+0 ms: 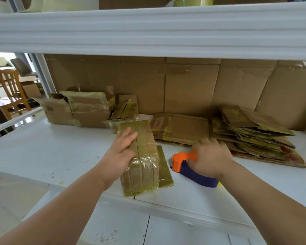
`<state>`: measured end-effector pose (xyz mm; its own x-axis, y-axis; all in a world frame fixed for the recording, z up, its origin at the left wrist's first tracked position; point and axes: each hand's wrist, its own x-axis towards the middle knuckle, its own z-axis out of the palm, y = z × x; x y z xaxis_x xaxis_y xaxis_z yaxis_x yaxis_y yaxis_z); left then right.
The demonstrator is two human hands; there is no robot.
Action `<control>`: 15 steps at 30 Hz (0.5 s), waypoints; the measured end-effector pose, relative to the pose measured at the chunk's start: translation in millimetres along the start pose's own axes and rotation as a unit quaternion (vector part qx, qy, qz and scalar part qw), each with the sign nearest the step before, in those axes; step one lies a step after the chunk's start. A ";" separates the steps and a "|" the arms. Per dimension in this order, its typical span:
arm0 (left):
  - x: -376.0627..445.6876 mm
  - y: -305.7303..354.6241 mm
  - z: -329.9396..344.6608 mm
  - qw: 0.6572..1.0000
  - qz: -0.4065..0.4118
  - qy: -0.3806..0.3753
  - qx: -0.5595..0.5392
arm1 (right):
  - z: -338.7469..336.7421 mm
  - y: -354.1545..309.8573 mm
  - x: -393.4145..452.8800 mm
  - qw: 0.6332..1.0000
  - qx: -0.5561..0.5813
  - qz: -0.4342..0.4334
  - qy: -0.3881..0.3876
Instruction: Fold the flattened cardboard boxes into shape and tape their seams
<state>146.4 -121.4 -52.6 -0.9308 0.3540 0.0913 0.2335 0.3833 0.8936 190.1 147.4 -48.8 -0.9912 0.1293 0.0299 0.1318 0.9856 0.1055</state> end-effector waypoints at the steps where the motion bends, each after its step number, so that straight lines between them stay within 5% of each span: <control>1: -1.4 -3.4 1.3 0.998 -0.016 0.028 -0.060 | -5.3 -7.5 -1.2 0.998 0.049 -0.011 0.025; 3: -2.7 -8.4 2.9 0.980 -0.058 0.066 -0.176 | -11.8 -25.3 -2.2 0.980 0.188 -0.060 0.016; 7: -1.7 -12.4 2.9 0.956 -0.098 0.058 -0.269 | -3.5 -63.4 -5.1 0.886 0.422 -0.125 -0.145; 15: -1.7 -6.6 14.4 0.959 -0.112 0.098 -0.242 | 17.7 -97.9 -11.9 0.818 0.535 -0.023 -0.210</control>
<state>150.5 -112.3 -65.0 -0.9884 0.1238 -0.0876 -0.0916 -0.0275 0.9954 188.7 51.3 -77.1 -0.9421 -0.1069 -0.3179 0.2275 0.4929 -0.8398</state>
